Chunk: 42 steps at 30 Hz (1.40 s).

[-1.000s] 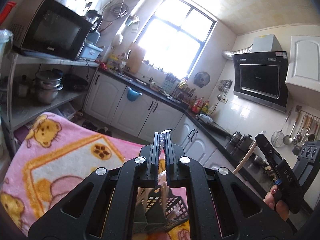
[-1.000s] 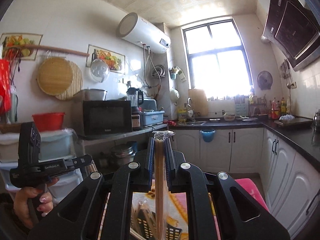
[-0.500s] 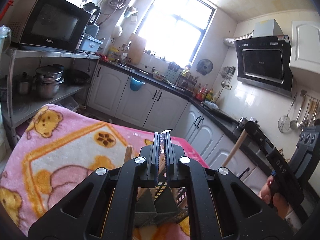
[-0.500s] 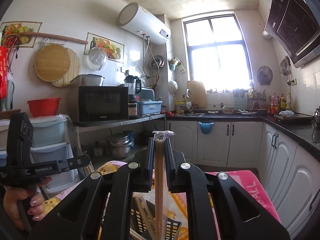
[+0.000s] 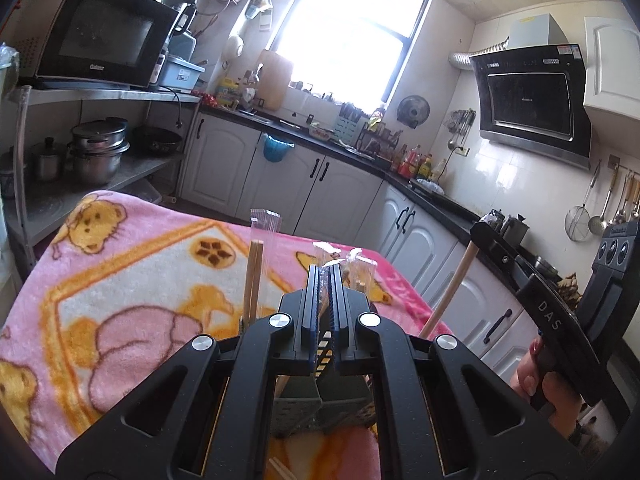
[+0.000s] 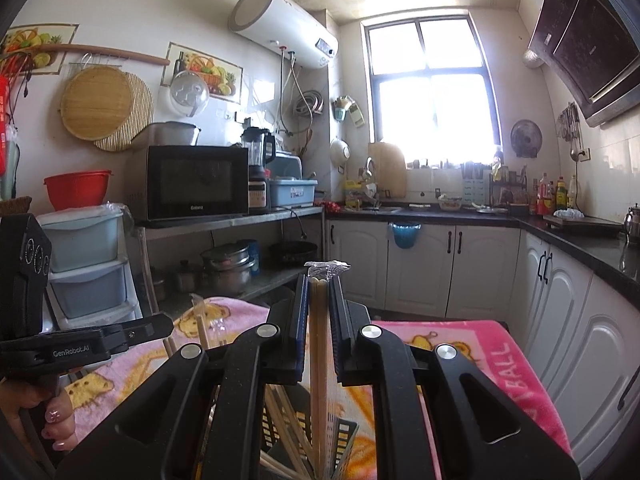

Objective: Organize utensils
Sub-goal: 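Lower the bundles into the caddy and open both tools, then move both open tools down to the last chopstick bundle on the blanket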

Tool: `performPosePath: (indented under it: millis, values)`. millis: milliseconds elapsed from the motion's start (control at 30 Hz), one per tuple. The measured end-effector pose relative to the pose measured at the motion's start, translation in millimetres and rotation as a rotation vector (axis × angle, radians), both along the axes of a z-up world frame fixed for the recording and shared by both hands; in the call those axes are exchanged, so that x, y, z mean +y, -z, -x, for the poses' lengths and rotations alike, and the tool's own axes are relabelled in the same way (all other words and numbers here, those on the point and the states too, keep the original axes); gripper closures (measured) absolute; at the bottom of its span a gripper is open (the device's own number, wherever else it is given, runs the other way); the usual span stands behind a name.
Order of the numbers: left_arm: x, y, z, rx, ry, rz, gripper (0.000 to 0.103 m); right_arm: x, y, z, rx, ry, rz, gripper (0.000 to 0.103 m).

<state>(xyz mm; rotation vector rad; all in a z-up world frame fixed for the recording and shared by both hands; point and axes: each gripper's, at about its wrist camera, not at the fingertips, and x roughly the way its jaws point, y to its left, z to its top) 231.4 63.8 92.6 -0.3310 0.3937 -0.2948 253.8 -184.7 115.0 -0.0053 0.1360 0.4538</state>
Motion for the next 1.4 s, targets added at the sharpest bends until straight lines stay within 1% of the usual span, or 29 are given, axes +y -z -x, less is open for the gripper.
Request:
performPosePath:
  millis: [100,200,233,333,433,500,533,567,600,633,667,800,967,1000,1167,1400]
  values:
    - [-3,2,1,0.002,-0.002,-0.007,0.101,1,5,1,0.015,0.002,0.005,0.091]
    - [-4,1,2,0.004,-0.003,-0.008,0.101,0,8,0,0.046,-0.001,-0.001,0.082]
    - [-4,2,2,0.003,-0.004,-0.012,0.1,-1,9,0,0.055,-0.002,-0.003,0.077]
    - [-4,2,5,0.004,-0.01,-0.016,0.1,-1,12,2,0.074,-0.008,-0.004,0.072]
    - [-3,2,6,0.006,-0.014,-0.016,0.1,-2,14,5,0.092,-0.01,0.006,0.064]
    - [-2,2,7,0.009,-0.016,-0.017,0.097,-2,17,9,0.106,-0.007,0.014,0.06]
    - [-2,2,7,0.008,-0.015,-0.017,0.093,-3,18,10,0.115,-0.004,0.018,0.059]
    - [-2,2,8,0.007,-0.015,-0.019,0.086,-3,19,11,0.121,-0.001,0.02,0.057]
    - [-2,1,10,0.003,-0.019,-0.023,0.081,-4,19,13,0.132,0.002,0.021,0.056]
    - [-1,1,12,0.0,-0.022,-0.03,0.073,-4,20,14,0.143,0.003,0.021,0.054]
    - [-1,1,13,-0.001,-0.023,-0.033,0.069,-6,22,16,0.156,0.004,0.02,0.053]
    - [0,1,18,-0.003,-0.027,-0.041,0.058,-9,24,22,0.193,0.009,0.017,0.049]
    - [2,2,24,0.002,-0.033,-0.044,0.039,-15,27,30,0.221,0.014,0.014,0.045]
    - [2,3,26,0.003,-0.036,-0.044,0.037,-16,27,31,0.227,0.015,0.012,0.044]
    - [5,4,33,0.004,-0.051,-0.048,0.021,-22,28,38,0.243,0.019,0.005,0.043]
    - [10,5,47,0.001,-0.075,-0.063,0.012,-30,29,48,0.256,0.024,-0.007,0.041]
